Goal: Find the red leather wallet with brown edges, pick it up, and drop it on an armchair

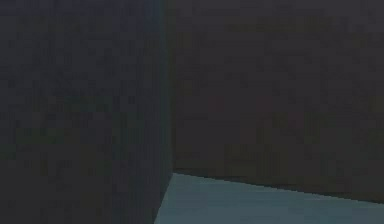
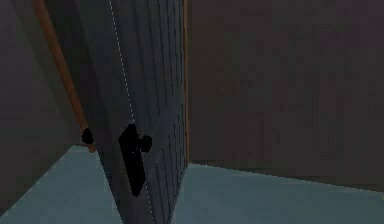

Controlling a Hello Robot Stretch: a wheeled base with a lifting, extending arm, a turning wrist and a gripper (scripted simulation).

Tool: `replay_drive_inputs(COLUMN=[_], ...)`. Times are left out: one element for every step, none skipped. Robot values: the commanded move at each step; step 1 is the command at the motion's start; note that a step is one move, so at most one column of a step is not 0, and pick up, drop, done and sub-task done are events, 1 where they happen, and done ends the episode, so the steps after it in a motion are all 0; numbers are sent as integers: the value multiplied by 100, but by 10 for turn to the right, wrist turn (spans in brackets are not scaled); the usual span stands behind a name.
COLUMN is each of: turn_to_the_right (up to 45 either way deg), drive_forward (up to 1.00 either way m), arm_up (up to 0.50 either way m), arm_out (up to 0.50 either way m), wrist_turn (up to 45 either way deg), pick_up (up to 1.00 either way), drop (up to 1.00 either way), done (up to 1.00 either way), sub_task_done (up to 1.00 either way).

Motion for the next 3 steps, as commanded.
replay_drive_inputs(turn_to_the_right=[90,0,450], drive_forward=[0,45,0], arm_up=[0,0,0], arm_out=[0,0,0], wrist_turn=[0,0,0], pick_up=[0,0,0], drop=[0,0,0], done=[0,0,0], sub_task_done=[0,0,0])
